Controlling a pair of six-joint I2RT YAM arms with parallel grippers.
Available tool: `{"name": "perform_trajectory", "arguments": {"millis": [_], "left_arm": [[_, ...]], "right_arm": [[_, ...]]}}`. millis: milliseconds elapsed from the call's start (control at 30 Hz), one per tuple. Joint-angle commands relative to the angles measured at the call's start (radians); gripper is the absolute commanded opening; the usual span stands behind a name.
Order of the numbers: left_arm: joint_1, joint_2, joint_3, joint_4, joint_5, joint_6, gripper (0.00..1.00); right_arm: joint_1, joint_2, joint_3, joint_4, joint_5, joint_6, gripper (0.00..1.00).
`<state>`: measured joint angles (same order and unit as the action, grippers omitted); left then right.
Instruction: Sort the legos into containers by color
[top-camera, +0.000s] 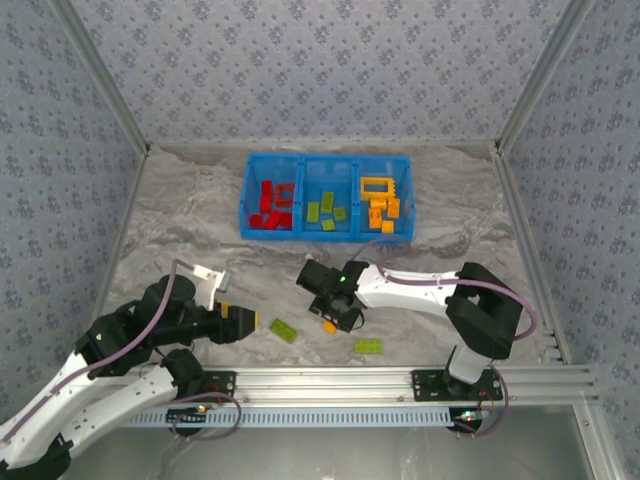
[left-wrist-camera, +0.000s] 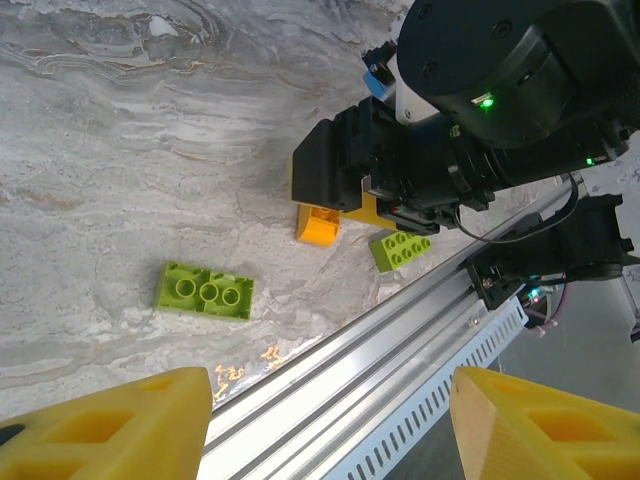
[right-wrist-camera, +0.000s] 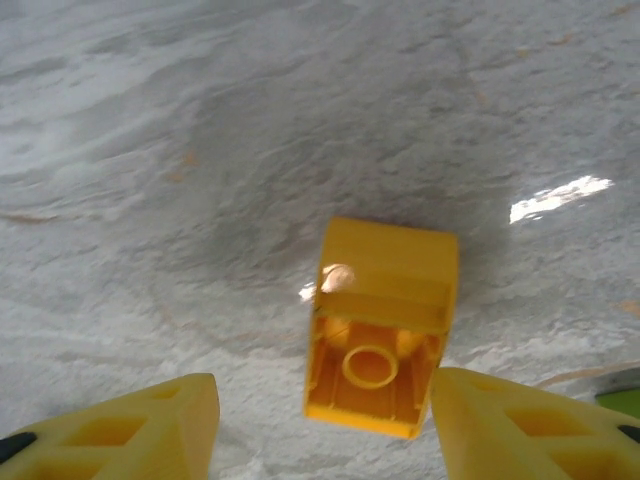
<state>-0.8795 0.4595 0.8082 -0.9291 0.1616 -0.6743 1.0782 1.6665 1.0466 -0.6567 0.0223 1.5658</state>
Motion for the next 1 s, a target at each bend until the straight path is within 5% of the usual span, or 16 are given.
{"name": "perform_trajectory", "arguments": {"millis": [0, 167, 400, 600, 733, 833, 967], "left_arm": [[-0.004, -0.008, 0.014, -0.023, 0.008, -0.011, 0.65], [-0.004, -0.006, 0.013, -0.013, 0.004, -0.017, 0.65], [-0.004, 0.008, 0.015, 0.01, 0.003, -0.024, 0.65], [-0.004, 0.098, 0.062, 0.068, -0.026, -0.037, 0.65], [-0.007, 0.254, 0.109, 0.215, -0.001, -0.046, 0.65], [-0.022, 0.381, 0.157, 0.306, -0.03, -0.033, 0.64], [-0.041, 0.536, 0.225, 0.4, -0.082, -0.016, 0.64]], "right_arm": [[-0.013, 0.014, -0.053, 0.021, -0.014, 0.051, 0.59], [-0.02, 0.031, -0.07, 0.051, -0.016, 0.047, 0.52], [-0.026, 0.023, -0.078, 0.05, 0.01, 0.028, 0.2], [-0.039, -0.137, 0.066, -0.222, 0.325, -0.153, 0.2], [-0.178, -0.318, 0.058, -0.212, 0.44, -0.431, 0.2], [-0.384, -0.416, 0.01, -0.039, 0.294, -0.766, 0.21], [-0.669, -0.415, -0.049, 0.26, -0.15, -1.143, 0.28]]}}
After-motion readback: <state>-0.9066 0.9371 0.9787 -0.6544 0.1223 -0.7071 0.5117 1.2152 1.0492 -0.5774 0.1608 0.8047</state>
